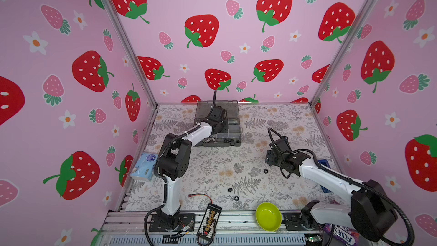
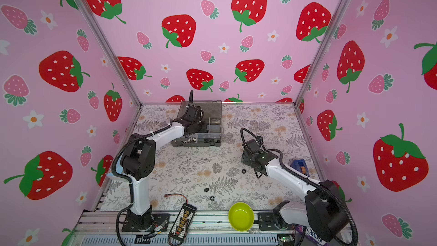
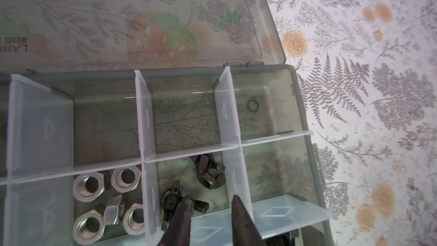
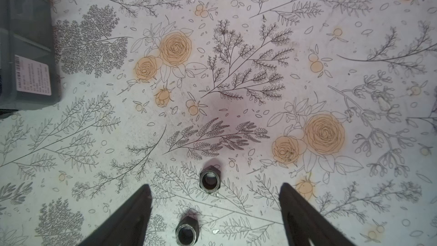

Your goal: Sort the screws and nuts into containers

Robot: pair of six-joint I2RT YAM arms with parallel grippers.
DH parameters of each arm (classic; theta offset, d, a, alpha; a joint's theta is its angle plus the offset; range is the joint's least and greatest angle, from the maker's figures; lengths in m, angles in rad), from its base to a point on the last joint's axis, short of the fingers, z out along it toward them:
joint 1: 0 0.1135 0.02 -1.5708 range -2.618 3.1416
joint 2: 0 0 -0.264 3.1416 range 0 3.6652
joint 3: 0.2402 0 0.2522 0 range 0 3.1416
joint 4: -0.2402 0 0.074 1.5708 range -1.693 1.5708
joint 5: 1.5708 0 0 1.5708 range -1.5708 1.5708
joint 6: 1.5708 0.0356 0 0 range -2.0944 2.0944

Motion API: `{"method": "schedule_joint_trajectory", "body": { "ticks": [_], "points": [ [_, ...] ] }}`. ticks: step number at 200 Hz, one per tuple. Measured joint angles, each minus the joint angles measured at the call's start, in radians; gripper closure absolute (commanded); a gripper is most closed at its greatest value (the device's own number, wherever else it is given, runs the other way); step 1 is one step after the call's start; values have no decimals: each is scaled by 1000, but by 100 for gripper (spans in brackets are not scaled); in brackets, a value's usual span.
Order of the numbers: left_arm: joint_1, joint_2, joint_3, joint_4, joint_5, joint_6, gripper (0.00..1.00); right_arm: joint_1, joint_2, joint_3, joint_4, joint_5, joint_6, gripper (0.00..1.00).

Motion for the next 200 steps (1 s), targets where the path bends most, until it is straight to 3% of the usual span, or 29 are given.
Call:
{"method": "schedule_joint_trajectory", "body": {
  "ticks": [59,155,200],
  "points": [
    [0,-258,-154,27,0,-50,0,-1,48,-5,-16,-42,-6,38],
    [0,-622,-486,22,-83,-132,1,-3,200,12,-4,-92,-35,55],
    [0,-689,-549,20,-100,-163,1,-19,248,29,26,-112,-52,62]
  ]
}}
